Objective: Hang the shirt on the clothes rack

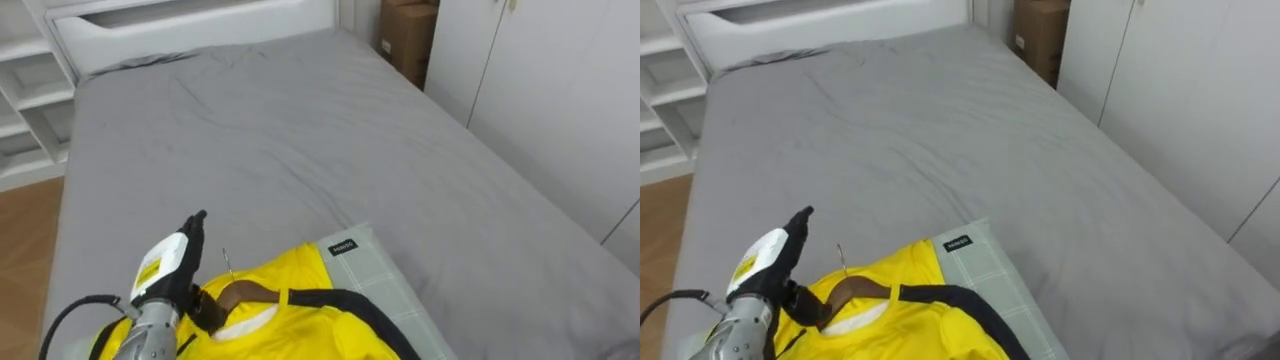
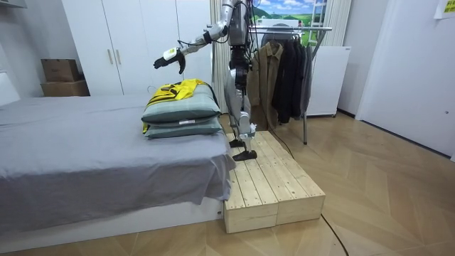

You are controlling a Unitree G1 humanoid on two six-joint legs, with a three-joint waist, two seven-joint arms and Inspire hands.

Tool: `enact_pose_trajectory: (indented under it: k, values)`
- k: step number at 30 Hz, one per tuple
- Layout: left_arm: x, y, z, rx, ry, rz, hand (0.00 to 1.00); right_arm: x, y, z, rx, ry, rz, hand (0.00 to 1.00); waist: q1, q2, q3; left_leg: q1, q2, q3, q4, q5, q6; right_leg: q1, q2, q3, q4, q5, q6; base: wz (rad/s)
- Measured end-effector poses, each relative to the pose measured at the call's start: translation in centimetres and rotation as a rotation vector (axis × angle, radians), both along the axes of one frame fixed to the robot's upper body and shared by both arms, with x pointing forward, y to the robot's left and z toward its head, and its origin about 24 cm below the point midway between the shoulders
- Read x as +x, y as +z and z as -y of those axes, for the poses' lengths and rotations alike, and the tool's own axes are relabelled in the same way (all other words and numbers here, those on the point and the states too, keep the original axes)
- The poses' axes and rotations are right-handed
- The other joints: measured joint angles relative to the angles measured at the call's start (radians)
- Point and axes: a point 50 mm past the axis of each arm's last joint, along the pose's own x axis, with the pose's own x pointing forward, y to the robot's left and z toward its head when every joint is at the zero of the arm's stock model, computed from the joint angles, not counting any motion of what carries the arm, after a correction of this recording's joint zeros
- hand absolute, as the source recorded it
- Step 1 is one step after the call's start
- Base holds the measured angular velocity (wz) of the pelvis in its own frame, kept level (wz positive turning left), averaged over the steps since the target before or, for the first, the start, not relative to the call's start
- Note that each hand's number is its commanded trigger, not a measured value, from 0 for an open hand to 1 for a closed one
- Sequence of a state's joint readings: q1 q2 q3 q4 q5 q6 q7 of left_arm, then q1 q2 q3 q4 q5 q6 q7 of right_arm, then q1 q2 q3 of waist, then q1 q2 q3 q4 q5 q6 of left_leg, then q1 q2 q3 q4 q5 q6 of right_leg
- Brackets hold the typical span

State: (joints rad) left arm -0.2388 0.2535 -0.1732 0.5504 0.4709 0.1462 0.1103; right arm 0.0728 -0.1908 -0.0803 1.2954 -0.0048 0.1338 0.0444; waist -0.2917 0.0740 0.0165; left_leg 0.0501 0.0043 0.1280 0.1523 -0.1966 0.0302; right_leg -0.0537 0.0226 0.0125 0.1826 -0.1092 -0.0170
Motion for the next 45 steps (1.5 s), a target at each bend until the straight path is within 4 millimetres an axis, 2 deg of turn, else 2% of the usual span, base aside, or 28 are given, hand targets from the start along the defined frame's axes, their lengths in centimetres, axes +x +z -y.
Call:
enact_pose_trajectory:
  k: [7, 11, 18, 29, 32, 33, 36, 40, 45]
  values:
    - [0.1, -0.7, 0.4, -0.09, -0.004, -0.076, 0.0, -0.5, 0.0, 0.2, -0.014, -0.008, -0.031, 0.0, -0.006, 0.001, -0.0016, -0.001, 0.002, -0.006, 0.014, 0.0, 0.0, -0.009, -0.001, -0.012, 0.039, -0.015, -0.007, 0.03]
    - [-0.5, -2.1, 0.1, -0.178, 0.032, -0.162, 0.0, -0.2, 0.1, 0.2, -0.022, -0.006, -0.023, 0.0, -0.004, 0.001, -0.0035, 0.005, 0.002, -0.003, 0.019, 0.0, -0.001, -0.014, -0.001, -0.007, 0.057, -0.02, -0.01, -0.01]
    - [-1.6, -3.8, -0.4, -0.226, 0.08, -0.259, 0.0, -0.6, 0.1, 0.2, -0.027, -0.008, -0.021, 0.0, -0.003, 0.0, -0.0038, 0.02, -0.002, 0.001, 0.019, 0.0, -0.001, -0.001, -0.002, 0.003, 0.057, -0.027, -0.004, -0.01]
    - [-1.7, -4.1, 0.2, -0.283, 0.092, -0.286, 0.0, -1.7, 0.1, 0.2, -0.043, -0.018, -0.049, 0.0, -0.002, 0.005, -0.0064, 0.028, -0.001, 0.006, 0.017, 0.0, 0.0, 0.003, 0.0, 0.009, 0.06, -0.027, -0.004, 0.0]
    - [-1.5, -3.9, 0.2, -0.28, 0.093, -0.277, 0.0, -2.2, 0.1, 0.2, -0.046, -0.032, -0.058, 0.0, 0.001, 0.005, -0.0063, 0.031, -0.001, 0.006, 0.016, 0.0, 0.0, 0.003, 0.0, 0.011, 0.064, -0.031, -0.005, 0.0]
    - [-1.5, -3.9, 0.1, -0.278, 0.099, -0.273, 0.0, -2.4, 0.0, 0.2, -0.048, -0.033, -0.069, 0.0, 0.001, -0.001, -0.0023, 0.031, -0.002, 0.006, 0.016, 0.0, -0.001, 0.0, 0.0, 0.011, 0.075, -0.035, -0.005, 0.0]
    - [-1.4, -3.7, -0.6, -0.253, 0.129, -0.251, 0.0, -2.9, -0.1, -0.3, -0.038, -0.033, -0.092, 0.0, 0.001, -0.015, 0.0011, 0.031, -0.002, 0.005, 0.016, -0.003, -0.004, -0.008, 0.001, 0.012, 0.094, -0.049, -0.009, 0.0]
    - [-1.3, -3.5, -1.1, -0.208, 0.15, -0.228, 0.0, -3.3, -0.2, -0.5, -0.036, -0.033, -0.103, 0.0, 0.004, -0.02, -0.004, 0.022, 0.001, 0.006, 0.017, -0.004, -0.006, -0.018, 0.003, 0.014, 0.096, -0.049, -0.012, 0.0]
    - [-1.0, -3.1, -1.3, -0.019, 0.091, -0.211, 0.0, -3.4, -0.2, -0.6, -0.037, -0.024, -0.112, 0.0, 0.0, -0.025, -0.0067, 0.014, 0.0, 0.01, 0.033, -0.004, -0.006, -0.022, -0.001, 0.011, 0.099, -0.048, -0.012, 0.0]
